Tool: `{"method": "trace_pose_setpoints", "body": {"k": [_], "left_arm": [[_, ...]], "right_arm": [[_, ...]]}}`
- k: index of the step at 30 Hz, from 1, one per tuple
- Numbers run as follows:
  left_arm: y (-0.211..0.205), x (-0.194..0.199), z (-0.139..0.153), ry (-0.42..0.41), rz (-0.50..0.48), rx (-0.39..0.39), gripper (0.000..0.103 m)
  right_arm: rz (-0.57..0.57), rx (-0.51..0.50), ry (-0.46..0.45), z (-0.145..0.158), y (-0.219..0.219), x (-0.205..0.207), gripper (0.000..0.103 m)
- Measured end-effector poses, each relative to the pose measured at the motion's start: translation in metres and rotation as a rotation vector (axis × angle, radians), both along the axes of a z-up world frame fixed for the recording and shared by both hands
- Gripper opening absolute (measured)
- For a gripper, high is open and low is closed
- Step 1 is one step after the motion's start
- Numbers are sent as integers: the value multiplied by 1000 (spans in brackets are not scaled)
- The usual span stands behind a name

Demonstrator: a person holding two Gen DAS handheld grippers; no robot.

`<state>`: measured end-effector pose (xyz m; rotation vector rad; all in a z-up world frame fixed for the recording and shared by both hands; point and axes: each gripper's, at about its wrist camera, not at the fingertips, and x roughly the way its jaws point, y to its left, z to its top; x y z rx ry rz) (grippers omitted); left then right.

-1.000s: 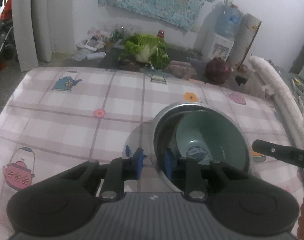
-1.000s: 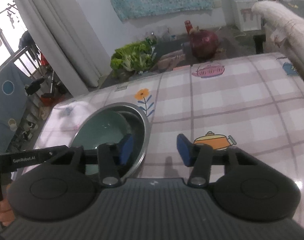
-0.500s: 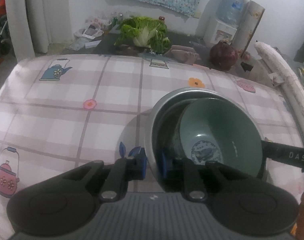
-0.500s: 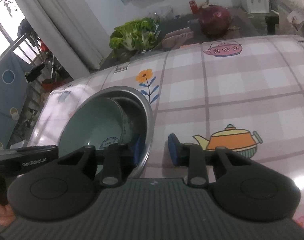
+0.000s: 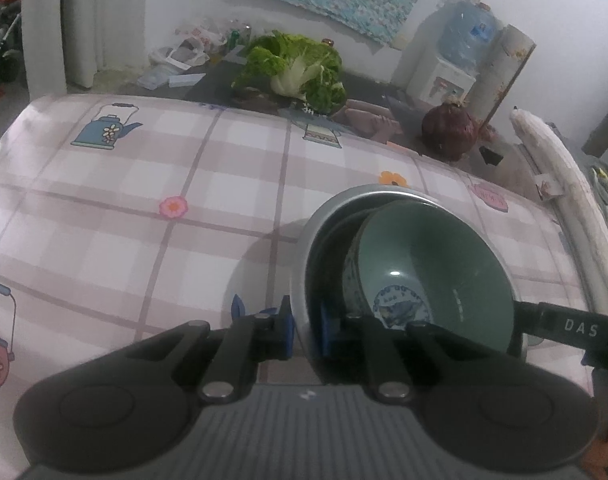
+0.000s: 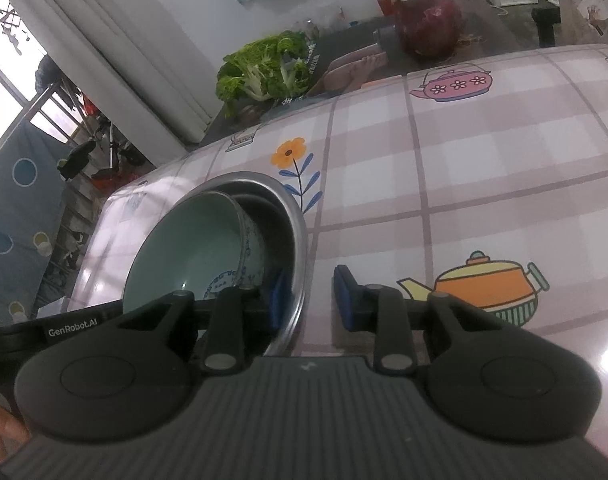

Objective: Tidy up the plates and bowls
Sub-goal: 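Lift the nested bowls with both grippers and carry them over the plate stack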

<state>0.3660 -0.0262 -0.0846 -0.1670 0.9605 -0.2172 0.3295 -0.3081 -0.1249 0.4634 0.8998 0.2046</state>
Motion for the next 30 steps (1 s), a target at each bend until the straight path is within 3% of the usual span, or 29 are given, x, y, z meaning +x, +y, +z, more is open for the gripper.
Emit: {"method": "trace_pose_setpoints", "body": {"k": [6, 17, 30], "left_arm": [[-1, -2, 2, -2, 9, -4, 13], [-2, -6, 6, 13, 17, -22, 12], [-9, -18, 23, -30, -2, -20, 12]], "right_arm": [[21, 18, -15, 2, 3, -4, 12], [-5, 59, -6, 1, -3, -11, 11], [-26, 94, -33, 11, -14, -25, 12]]}}
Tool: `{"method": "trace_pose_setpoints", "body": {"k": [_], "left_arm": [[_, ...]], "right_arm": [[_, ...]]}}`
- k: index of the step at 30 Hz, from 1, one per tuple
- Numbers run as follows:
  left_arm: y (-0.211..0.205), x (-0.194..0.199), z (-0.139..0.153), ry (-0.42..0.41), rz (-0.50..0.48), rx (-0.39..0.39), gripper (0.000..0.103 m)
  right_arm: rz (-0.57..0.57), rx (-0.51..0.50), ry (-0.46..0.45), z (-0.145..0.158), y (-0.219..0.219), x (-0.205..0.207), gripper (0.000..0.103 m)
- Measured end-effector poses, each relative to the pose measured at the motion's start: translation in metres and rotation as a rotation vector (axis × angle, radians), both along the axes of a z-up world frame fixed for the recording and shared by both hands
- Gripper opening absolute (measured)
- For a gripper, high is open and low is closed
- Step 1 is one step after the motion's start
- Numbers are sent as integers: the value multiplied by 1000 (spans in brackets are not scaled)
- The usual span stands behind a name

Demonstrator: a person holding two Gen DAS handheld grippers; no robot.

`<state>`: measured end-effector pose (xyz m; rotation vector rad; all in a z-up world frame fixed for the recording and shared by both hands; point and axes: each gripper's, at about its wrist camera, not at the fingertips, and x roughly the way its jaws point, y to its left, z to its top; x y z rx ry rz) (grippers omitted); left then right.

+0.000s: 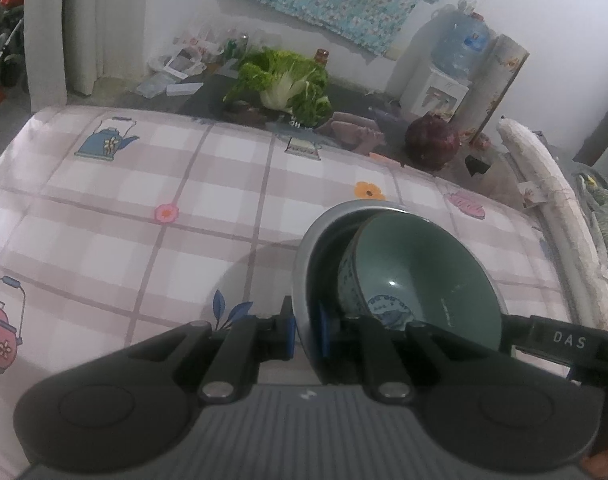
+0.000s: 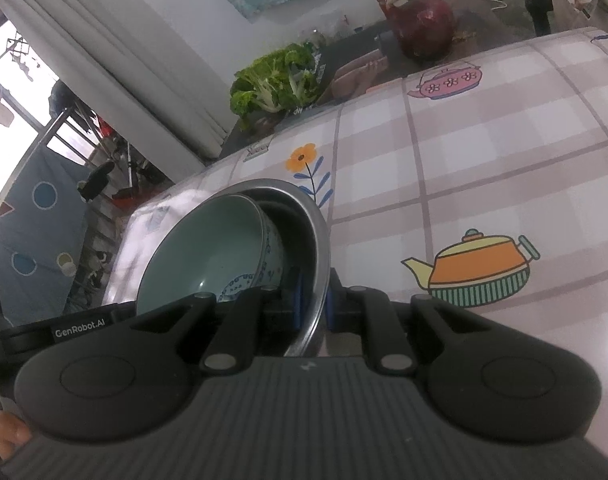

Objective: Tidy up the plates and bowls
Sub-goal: 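Lift the nested bowls with both grippers and carry them over the plate stack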

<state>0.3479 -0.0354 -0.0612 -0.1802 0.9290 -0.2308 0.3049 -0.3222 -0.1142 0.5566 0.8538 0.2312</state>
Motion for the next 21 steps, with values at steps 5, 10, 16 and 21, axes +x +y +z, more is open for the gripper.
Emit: {"method": "trace_pose_setpoints", "body": {"k": [5, 10, 16, 21], "left_arm": [[-1, -6, 11, -22, -6, -4, 12], [-1, -14, 23, -40, -14, -14, 12], [4, -30, 43, -66, -17, -30, 11], [11, -55, 64, -97, -26, -46, 11]], "right_arm": [[-3, -2, -23, 11, -1, -6, 12], [-8, -5, -42, 23, -1, -15, 12], [-11, -7, -66, 44, 1, -33, 12], [-14, -7, -90, 66, 5, -61, 12]]}}
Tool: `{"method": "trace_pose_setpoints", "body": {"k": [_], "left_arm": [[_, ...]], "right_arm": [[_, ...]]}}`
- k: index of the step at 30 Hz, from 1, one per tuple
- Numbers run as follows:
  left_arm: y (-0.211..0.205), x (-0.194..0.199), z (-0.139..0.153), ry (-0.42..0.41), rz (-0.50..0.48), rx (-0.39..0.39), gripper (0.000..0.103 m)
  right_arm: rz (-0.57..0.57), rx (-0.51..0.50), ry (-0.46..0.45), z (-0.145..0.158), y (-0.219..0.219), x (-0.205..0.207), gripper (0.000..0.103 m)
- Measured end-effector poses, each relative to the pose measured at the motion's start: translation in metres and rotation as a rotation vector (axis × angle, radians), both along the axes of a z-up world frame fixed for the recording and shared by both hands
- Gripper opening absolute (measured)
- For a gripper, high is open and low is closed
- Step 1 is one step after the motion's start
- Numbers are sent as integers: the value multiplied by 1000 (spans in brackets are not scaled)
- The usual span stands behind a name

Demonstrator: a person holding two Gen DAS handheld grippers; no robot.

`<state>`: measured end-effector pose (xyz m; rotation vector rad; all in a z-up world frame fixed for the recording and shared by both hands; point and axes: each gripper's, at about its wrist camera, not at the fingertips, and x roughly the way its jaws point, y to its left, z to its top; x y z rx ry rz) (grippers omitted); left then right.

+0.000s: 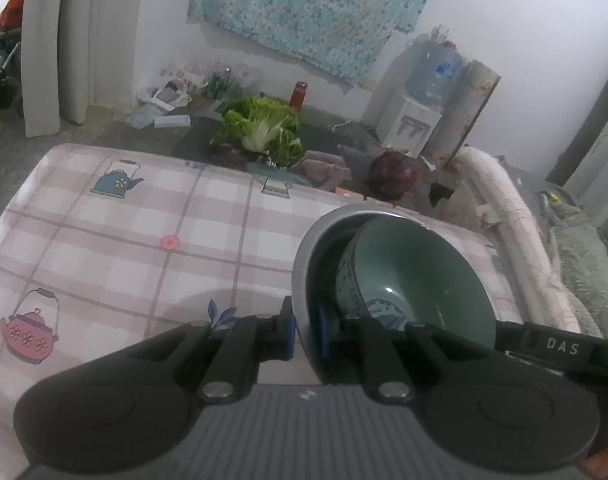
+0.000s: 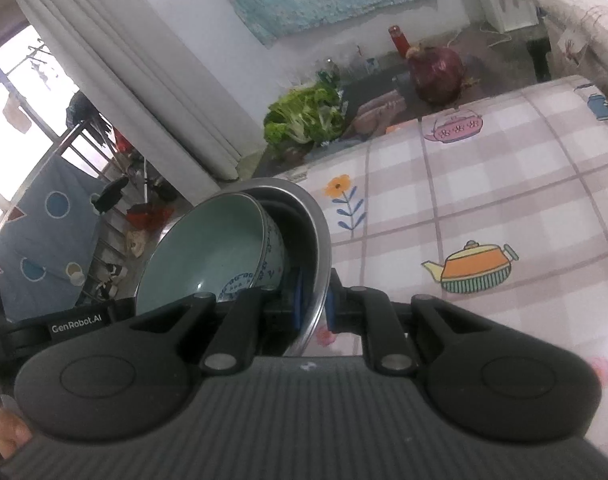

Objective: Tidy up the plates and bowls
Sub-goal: 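Lift the nested bowls with both grippers and carry them over the plate stack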

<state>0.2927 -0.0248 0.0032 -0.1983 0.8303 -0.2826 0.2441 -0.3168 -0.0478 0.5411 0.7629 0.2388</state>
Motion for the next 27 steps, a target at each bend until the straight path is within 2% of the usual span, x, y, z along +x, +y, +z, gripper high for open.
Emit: {"method": "trace_pose_setpoints", "body": {"k": [5, 10, 20, 27], "left_arm": [[9, -33, 13, -20, -8, -13, 11], [21, -69, 8, -12, -13, -17, 11], [44, -110, -40, 86, 18, -12, 11], [49, -112, -64, 135, 32, -6, 11]], "right_arm": [[-4, 10, -8, 14, 7, -38, 12], [7, 3, 9, 13, 19, -80, 12], [25, -8, 116, -30, 45, -128, 12], [27, -71, 128, -41, 56, -137, 13]]}}
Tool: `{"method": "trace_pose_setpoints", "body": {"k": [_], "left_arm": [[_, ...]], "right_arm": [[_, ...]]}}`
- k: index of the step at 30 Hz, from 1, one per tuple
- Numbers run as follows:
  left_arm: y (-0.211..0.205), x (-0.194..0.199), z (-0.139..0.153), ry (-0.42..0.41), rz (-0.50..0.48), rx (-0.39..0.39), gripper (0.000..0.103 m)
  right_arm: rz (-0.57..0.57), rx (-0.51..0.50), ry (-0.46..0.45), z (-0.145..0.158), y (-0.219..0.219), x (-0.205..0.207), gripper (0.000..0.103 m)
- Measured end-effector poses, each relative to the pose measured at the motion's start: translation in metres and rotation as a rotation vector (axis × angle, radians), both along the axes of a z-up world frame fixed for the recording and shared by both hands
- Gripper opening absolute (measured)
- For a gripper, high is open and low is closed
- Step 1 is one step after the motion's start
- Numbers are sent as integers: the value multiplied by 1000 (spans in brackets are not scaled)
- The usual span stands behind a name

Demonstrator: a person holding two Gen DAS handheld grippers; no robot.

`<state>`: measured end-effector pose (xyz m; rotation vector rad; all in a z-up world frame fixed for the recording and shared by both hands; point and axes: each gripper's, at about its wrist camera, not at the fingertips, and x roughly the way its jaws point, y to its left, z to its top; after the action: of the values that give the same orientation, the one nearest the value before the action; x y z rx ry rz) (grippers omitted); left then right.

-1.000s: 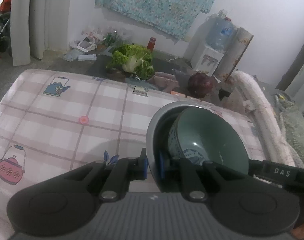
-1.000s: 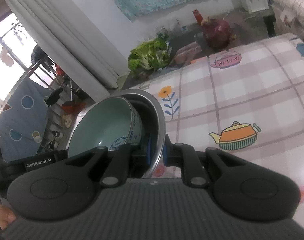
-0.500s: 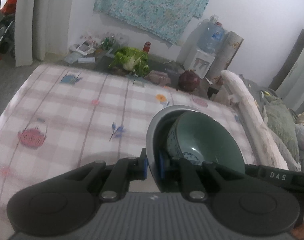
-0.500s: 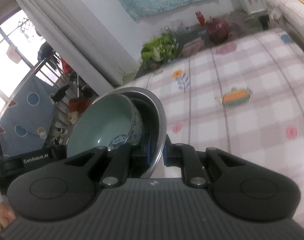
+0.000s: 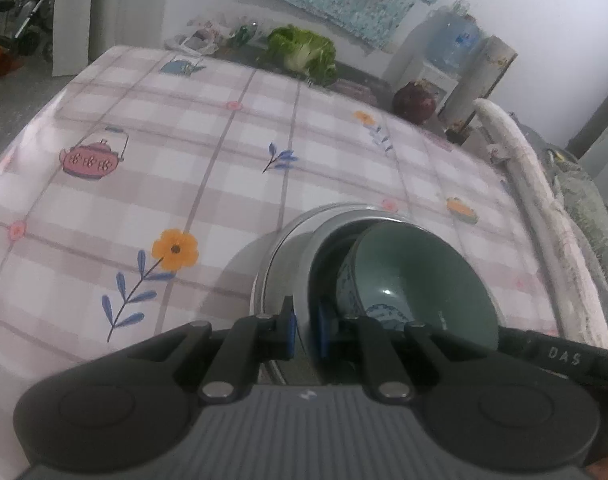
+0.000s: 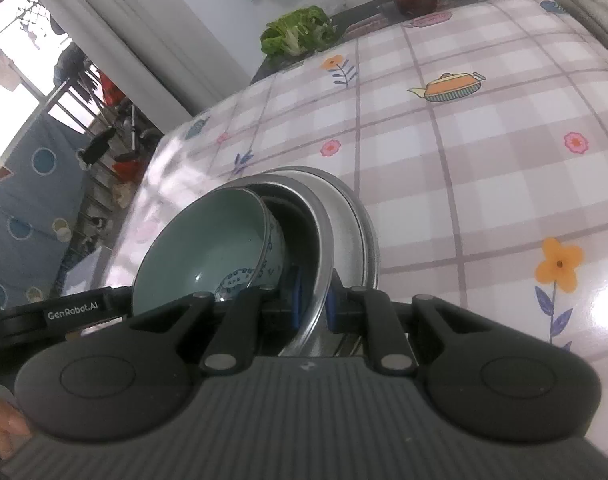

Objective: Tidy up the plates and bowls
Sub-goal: 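Lift the nested bowls with both grippers and carry them over the plate stack, then lower the nested bowls onto the white plate and open both grippers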

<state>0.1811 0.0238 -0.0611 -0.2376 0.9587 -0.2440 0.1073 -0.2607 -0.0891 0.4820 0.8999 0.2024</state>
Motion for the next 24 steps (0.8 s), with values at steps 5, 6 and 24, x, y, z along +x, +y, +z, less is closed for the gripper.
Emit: {"method": "trace_pose_setpoints", "body": {"k": [5, 6, 24], "left_arm": [[0, -2, -1, -26, 0, 11, 11], [0, -3, 1, -37, 0, 18, 11], [6, -68, 58, -225, 19, 182, 85]], "right_arm": [[-2, -43, -13, -4, 4, 2, 13], [-2, -46, -16, -4, 4, 2, 13], [-90, -65, -113, 31, -19, -51, 73]]}}
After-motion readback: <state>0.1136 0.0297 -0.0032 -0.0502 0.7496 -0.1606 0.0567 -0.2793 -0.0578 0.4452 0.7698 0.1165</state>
